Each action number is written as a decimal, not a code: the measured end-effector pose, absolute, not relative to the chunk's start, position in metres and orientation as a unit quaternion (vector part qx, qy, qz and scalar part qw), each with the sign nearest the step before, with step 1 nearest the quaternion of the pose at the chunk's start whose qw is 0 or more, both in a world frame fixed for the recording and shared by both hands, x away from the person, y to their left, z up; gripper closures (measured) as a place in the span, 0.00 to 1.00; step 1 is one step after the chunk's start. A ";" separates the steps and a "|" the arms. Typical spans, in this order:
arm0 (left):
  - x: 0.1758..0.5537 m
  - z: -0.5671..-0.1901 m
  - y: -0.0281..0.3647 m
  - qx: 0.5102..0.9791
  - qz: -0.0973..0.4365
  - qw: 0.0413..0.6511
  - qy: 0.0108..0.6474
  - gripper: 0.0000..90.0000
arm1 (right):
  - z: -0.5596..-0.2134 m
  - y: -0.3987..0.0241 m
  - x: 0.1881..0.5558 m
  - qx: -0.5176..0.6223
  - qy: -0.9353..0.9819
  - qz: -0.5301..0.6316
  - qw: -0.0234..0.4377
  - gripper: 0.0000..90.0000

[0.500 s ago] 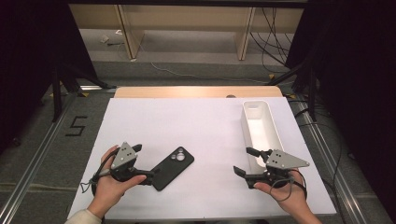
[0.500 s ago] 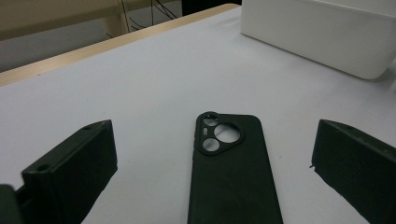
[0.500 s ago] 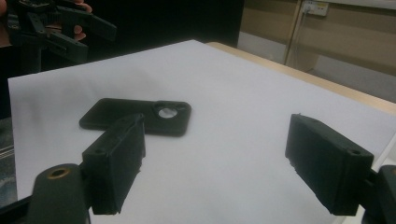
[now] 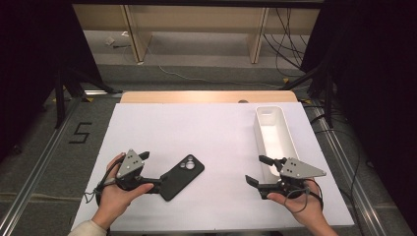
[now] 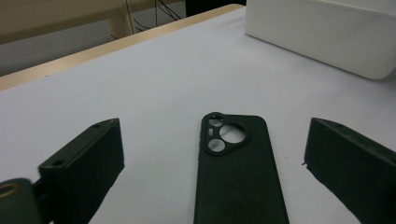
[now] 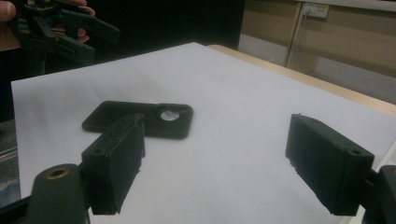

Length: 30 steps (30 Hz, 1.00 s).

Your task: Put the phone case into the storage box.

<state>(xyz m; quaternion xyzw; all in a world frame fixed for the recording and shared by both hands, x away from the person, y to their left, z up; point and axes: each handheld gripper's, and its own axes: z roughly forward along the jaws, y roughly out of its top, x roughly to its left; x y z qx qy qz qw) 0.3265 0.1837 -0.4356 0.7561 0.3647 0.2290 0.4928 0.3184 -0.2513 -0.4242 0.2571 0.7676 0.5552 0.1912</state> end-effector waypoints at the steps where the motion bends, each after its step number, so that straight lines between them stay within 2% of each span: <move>1: 0.327 -0.435 0.185 0.755 0.234 0.491 0.367 0.14 | -0.424 -0.251 0.318 0.257 0.767 0.556 0.191 0.23; 5: 0.328 -0.436 0.187 0.754 0.244 0.483 0.372 0.19 | -0.424 -0.250 0.318 0.257 0.768 0.556 0.190 0.23; 7: 0.328 -0.437 0.187 0.756 0.250 0.475 0.375 0.26 | -0.424 -0.250 0.318 0.257 0.767 0.557 0.189 0.23; 10: 0.329 -0.437 0.188 0.756 0.256 0.470 0.378 0.30 | -0.425 -0.250 0.318 0.258 0.767 0.557 0.188 0.23; 13: 0.330 -0.438 0.188 0.756 0.260 0.462 0.383 0.38 | -0.425 -0.250 0.318 0.258 0.766 0.558 0.188 0.23; 17: 0.331 -0.439 0.189 0.755 0.261 0.456 0.392 0.53 | -0.425 -0.250 0.318 0.257 0.767 0.557 0.187 0.23; 19: 0.332 -0.440 0.190 0.755 0.263 0.451 0.397 0.56 | -0.425 -0.250 0.318 0.258 0.767 0.557 0.187 0.23; 20: 0.333 -0.440 0.191 0.755 0.262 0.449 0.399 0.64 | -0.425 -0.250 0.318 0.258 0.767 0.557 0.187 0.23; 21: 0.333 -0.441 0.191 0.755 0.262 0.448 0.402 0.64 | -0.425 -0.250 0.318 0.258 0.767 0.557 0.187 0.23; 22: 0.334 -0.441 0.192 0.756 0.263 0.440 0.406 0.72 | -0.425 -0.249 0.318 0.258 0.767 0.557 0.186 0.23; 27: 0.336 -0.443 0.194 0.765 0.263 0.415 0.417 0.96 | -0.425 -0.249 0.318 0.257 0.766 0.559 0.185 0.23; 30: 0.340 -0.448 0.196 0.780 0.251 0.384 0.426 1.00 | -0.425 -0.248 0.318 0.257 0.766 0.559 0.185 0.23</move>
